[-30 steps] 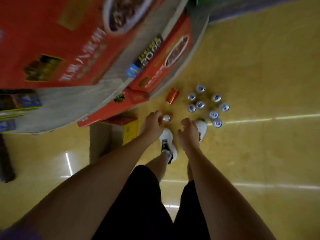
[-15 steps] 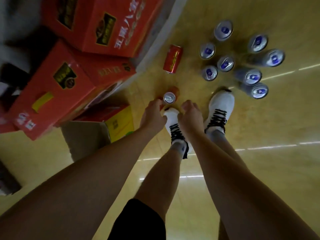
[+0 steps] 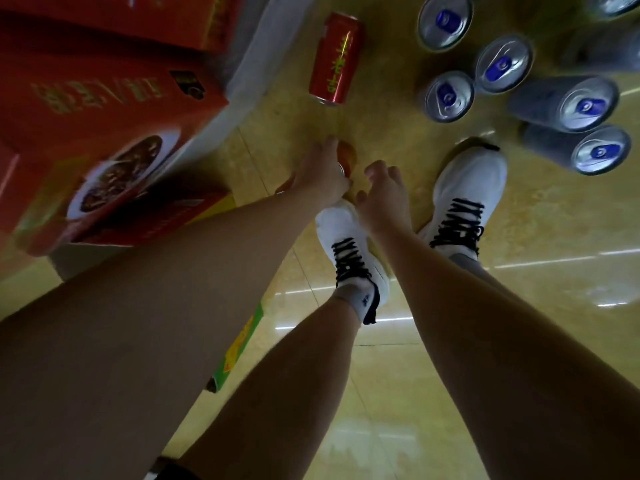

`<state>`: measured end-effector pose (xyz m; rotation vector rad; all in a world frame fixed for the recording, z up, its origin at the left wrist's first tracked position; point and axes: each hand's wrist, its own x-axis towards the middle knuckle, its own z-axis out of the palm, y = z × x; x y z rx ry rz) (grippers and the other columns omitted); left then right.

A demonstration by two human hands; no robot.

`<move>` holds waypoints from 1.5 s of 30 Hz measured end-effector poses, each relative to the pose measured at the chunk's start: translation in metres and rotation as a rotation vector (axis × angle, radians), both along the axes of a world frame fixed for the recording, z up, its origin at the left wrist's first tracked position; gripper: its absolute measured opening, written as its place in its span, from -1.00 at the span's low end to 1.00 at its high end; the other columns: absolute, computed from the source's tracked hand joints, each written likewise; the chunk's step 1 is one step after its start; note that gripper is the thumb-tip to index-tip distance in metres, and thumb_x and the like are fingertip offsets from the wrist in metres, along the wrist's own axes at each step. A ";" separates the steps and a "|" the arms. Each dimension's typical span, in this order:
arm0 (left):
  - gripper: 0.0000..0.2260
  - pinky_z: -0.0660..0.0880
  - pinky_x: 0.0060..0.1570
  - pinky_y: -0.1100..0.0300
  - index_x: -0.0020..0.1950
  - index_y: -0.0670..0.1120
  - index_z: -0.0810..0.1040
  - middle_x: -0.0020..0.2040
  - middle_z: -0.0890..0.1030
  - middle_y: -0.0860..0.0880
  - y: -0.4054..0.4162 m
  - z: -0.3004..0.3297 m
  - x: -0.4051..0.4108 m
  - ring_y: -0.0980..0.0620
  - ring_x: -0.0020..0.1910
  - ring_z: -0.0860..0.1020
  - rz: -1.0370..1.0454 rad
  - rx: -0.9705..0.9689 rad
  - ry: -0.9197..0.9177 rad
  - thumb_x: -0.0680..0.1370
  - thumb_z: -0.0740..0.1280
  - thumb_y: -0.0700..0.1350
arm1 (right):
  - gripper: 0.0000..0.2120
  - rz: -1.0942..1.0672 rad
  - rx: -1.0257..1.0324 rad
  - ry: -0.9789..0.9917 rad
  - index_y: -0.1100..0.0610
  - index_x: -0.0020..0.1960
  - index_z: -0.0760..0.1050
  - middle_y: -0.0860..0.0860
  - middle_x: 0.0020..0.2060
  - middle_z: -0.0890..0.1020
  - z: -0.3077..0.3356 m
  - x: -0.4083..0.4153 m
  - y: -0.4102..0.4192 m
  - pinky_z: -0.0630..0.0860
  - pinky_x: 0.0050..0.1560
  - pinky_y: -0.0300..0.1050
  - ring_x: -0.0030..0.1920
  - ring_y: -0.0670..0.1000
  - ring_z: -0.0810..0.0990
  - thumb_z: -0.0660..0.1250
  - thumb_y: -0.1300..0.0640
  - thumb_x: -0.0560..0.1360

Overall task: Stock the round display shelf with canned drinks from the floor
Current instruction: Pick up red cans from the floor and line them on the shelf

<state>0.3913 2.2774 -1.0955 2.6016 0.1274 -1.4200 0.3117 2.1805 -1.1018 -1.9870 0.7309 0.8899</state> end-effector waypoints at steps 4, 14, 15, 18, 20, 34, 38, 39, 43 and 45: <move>-0.44 0.51 0.16 -0.04 0.31 -0.12 0.41 0.24 0.48 -0.13 -0.002 -0.002 -0.002 -0.16 0.21 0.50 0.068 0.002 -0.015 0.37 0.52 -0.13 | -0.64 0.036 0.012 0.010 0.14 0.25 0.40 0.11 0.21 0.45 -0.007 0.003 -0.005 0.50 0.01 0.00 0.13 0.15 0.52 0.31 0.31 0.47; -0.50 0.57 0.04 -0.01 0.25 -0.12 0.48 0.16 0.55 -0.13 -0.012 0.100 0.003 -0.13 0.10 0.55 0.106 -0.056 0.009 0.35 0.53 -0.11 | -0.58 0.184 0.014 -0.065 0.10 0.30 0.37 0.10 0.23 0.47 0.085 0.010 -0.032 0.48 -0.03 -0.07 0.16 0.15 0.53 0.38 0.23 0.48; -0.49 0.58 0.03 -0.02 0.24 -0.12 0.48 0.16 0.55 -0.12 -0.014 0.116 0.006 -0.13 0.10 0.56 0.112 -0.072 0.007 0.34 0.54 -0.10 | -0.56 0.187 0.014 -0.071 0.09 0.31 0.37 0.11 0.23 0.46 0.099 0.013 -0.037 0.47 -0.03 -0.08 0.17 0.15 0.52 0.39 0.23 0.47; -0.50 0.57 0.03 -0.02 0.23 -0.12 0.49 0.11 0.58 -0.11 -0.020 0.168 0.017 -0.10 0.07 0.56 0.122 -0.105 0.015 0.34 0.54 -0.10 | -0.49 0.194 0.024 -0.110 0.06 0.33 0.36 0.10 0.22 0.46 0.148 0.025 -0.050 0.54 0.05 0.04 0.19 0.16 0.52 0.43 0.21 0.43; -0.50 0.56 0.05 0.02 0.24 -0.13 0.49 0.07 0.60 -0.08 -0.025 0.205 0.024 -0.08 0.06 0.57 0.108 -0.134 0.023 0.35 0.53 -0.10 | -0.45 0.231 0.025 -0.149 0.05 0.35 0.36 0.08 0.21 0.46 0.185 0.035 -0.058 0.55 0.05 0.10 0.17 0.17 0.53 0.45 0.18 0.41; -0.48 0.46 -0.27 0.12 0.04 -0.14 0.47 -0.11 0.57 -0.09 -0.090 0.618 0.118 0.03 -0.23 0.50 -0.181 -0.304 -0.088 0.24 0.58 0.07 | -0.30 0.224 0.073 -0.384 0.03 0.37 0.34 0.07 0.18 0.51 0.553 0.103 -0.121 0.47 -0.04 -0.03 0.15 0.19 0.55 0.54 0.04 0.30; -0.51 0.41 -0.29 0.08 0.12 -0.13 0.44 -0.01 0.55 -0.10 -0.106 0.746 0.147 0.00 -0.20 0.47 -0.296 -0.358 -0.116 0.36 0.53 0.09 | -0.26 0.213 0.043 -0.540 0.03 0.40 0.31 0.07 0.13 0.61 0.668 0.132 -0.133 0.34 -0.13 -0.22 0.12 0.12 0.58 0.55 0.09 0.30; -0.51 0.45 -0.25 0.07 0.15 -0.12 0.45 0.04 0.55 -0.09 -0.110 0.776 0.153 -0.02 -0.14 0.50 -0.337 -0.360 -0.125 0.38 0.52 0.11 | -0.23 0.224 0.045 -0.580 0.04 0.43 0.30 0.06 0.13 0.62 0.694 0.140 -0.135 0.32 -0.14 -0.24 0.10 0.09 0.59 0.56 0.10 0.30; -0.53 0.57 -0.17 0.08 0.02 -0.09 0.56 -0.03 0.59 -0.03 -0.116 0.882 0.179 0.02 -0.11 0.58 -0.297 -0.438 -0.309 0.44 0.39 0.31 | -0.22 0.240 0.077 -0.694 0.04 0.41 0.32 -0.01 0.12 0.61 0.790 0.174 -0.150 0.45 -0.06 -0.16 0.09 0.01 0.58 0.60 0.02 0.29; -0.55 0.54 -0.26 0.14 -0.03 -0.12 0.59 -0.15 0.59 -0.02 -0.115 0.926 0.189 0.04 -0.21 0.57 -0.134 -0.555 -0.470 0.49 0.34 0.28 | -0.21 0.210 0.096 -0.783 0.04 0.37 0.32 -0.05 0.06 0.59 0.833 0.194 -0.157 0.46 -0.03 -0.14 0.04 -0.03 0.57 0.63 0.04 0.26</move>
